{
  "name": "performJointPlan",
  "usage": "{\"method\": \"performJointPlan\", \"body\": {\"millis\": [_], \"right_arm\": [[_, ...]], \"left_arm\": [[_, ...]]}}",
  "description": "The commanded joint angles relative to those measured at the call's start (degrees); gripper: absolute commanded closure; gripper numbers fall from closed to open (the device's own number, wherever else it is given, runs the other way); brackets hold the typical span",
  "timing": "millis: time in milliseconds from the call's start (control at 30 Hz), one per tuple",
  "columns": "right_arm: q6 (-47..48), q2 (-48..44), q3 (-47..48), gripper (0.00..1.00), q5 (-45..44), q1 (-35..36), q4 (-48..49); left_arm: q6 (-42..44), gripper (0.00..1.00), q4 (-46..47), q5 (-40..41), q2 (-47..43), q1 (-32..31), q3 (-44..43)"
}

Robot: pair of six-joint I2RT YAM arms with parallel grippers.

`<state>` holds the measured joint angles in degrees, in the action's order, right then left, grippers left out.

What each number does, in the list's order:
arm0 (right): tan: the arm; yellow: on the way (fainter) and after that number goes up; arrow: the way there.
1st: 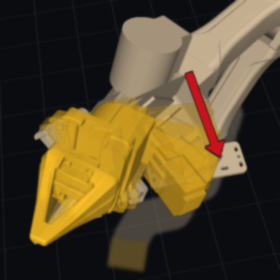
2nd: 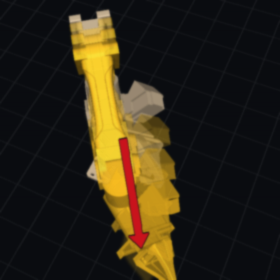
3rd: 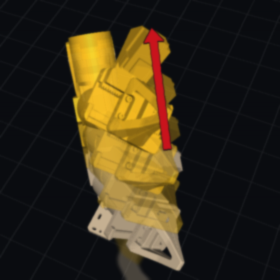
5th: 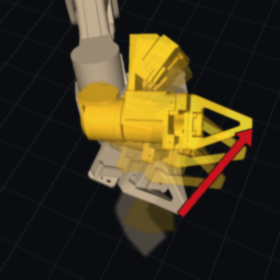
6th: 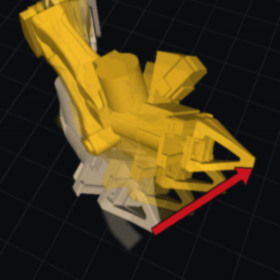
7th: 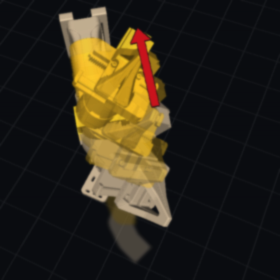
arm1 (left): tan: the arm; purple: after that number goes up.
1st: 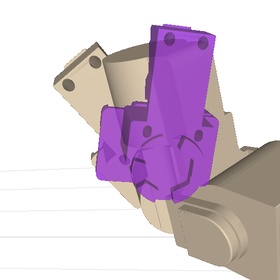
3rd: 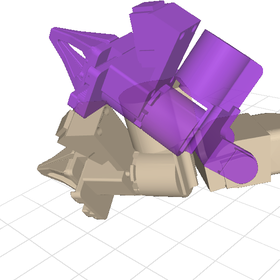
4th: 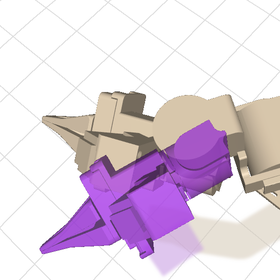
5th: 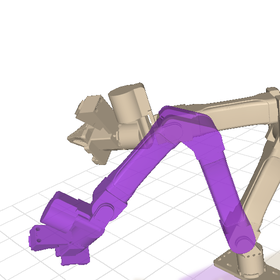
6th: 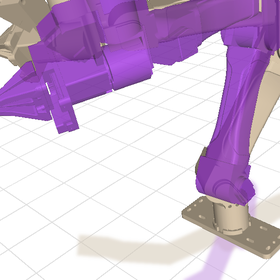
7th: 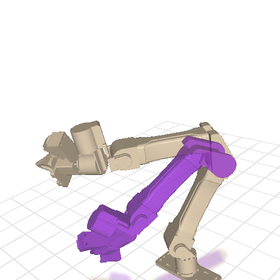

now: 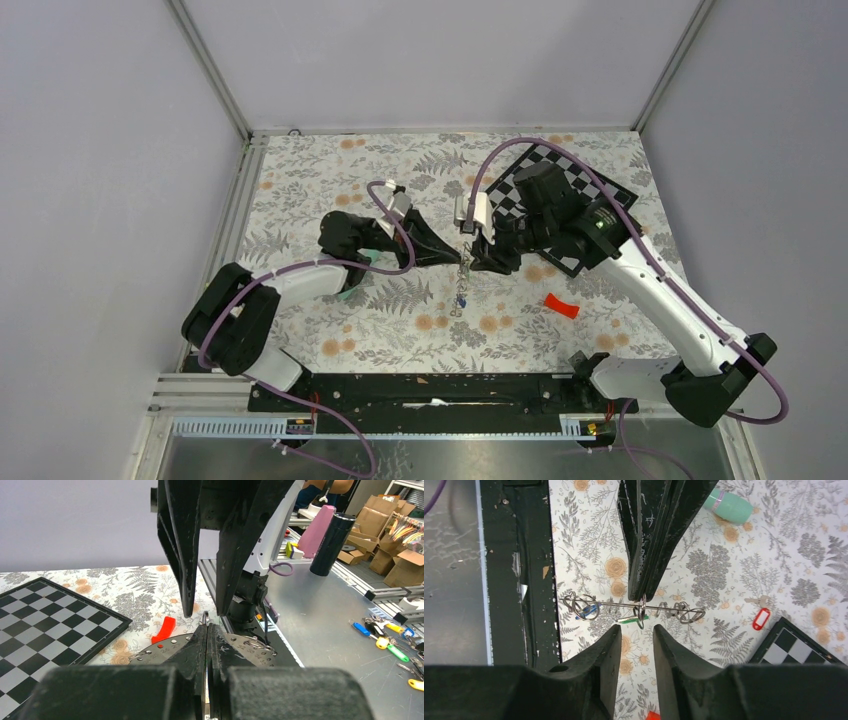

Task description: Put the keys on the keyring

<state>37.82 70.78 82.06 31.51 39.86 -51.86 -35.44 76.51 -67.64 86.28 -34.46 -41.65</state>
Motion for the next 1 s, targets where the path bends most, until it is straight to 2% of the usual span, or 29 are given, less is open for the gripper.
{"method": "performJointPlan", "body": {"millis": [0, 233, 467, 567, 800, 967], "right_arm": [[0.77, -0.5, -1.72, 0.66, 3.79, -0.5, 3.08], [1.46, -1.16, -4.9, 0.85, 5.45, -0.62, 5.72], [0.09, -0.22, -5.2, 0.92, 8.75, -0.62, 7.51], [-0.46, -0.23, -5.73, 0.91, 9.05, -0.65, 8.2], [-0.14, -3.0, -6.32, 0.75, 6.76, -0.95, 8.35], [-0.68, -3.67, -6.04, 0.71, 8.24, -1.3, 8.56]], "left_arm": [[-0.48, 1.0, 5.89, -1.52, -2.86, -0.52, -0.03], [-1.02, 1.0, 6.7, -1.88, -3.15, -0.83, -0.06], [-0.9, 1.0, 6.9, -2.32, -2.87, -1.23, -0.12], [-0.72, 1.0, 6.9, -2.39, -2.87, -1.25, -0.05], [-0.6, 1.0, 6.61, -1.54, -2.76, -1.23, -0.01], [-0.95, 1.0, 5.94, -0.48, -2.19, -1.22, -0.44]]}}
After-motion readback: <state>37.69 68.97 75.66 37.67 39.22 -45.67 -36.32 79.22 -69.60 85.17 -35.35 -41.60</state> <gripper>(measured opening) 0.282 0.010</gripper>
